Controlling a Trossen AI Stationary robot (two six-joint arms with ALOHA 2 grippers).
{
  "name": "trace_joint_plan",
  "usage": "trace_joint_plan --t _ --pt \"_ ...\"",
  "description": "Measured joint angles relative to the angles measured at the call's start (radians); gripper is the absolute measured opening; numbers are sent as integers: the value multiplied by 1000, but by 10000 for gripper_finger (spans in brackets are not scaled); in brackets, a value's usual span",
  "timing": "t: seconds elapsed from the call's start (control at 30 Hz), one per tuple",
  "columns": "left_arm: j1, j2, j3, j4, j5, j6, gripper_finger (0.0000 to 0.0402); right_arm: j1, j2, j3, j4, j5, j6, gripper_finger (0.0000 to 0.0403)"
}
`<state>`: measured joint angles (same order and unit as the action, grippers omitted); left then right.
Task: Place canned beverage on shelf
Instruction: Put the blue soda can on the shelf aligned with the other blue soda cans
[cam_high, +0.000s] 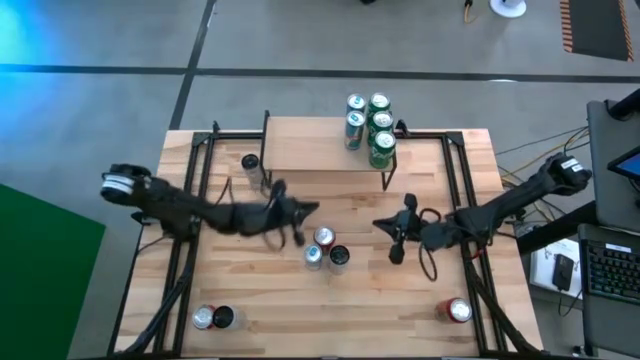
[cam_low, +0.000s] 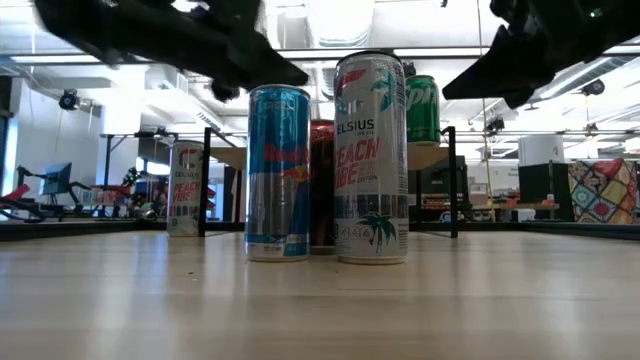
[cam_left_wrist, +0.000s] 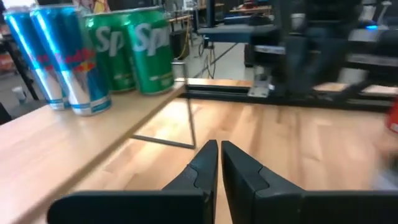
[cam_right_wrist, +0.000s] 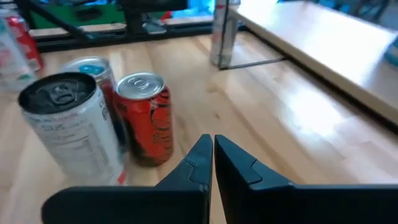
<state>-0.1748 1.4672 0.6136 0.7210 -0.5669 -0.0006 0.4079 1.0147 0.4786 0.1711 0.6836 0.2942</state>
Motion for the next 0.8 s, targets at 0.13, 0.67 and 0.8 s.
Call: trace_joint_plan --t 0.13,0.67,0.8 --pt "-123 -22 -34 0 -80 -47 6 27 50 15 73 61 -53 9" --pt "-259 25 -72 54 -123 -167 206 65 53 48 25 22 -7 9" --pt "-332 2 -70 54 -125 -133 239 76 53 46 -10 23 30 9"
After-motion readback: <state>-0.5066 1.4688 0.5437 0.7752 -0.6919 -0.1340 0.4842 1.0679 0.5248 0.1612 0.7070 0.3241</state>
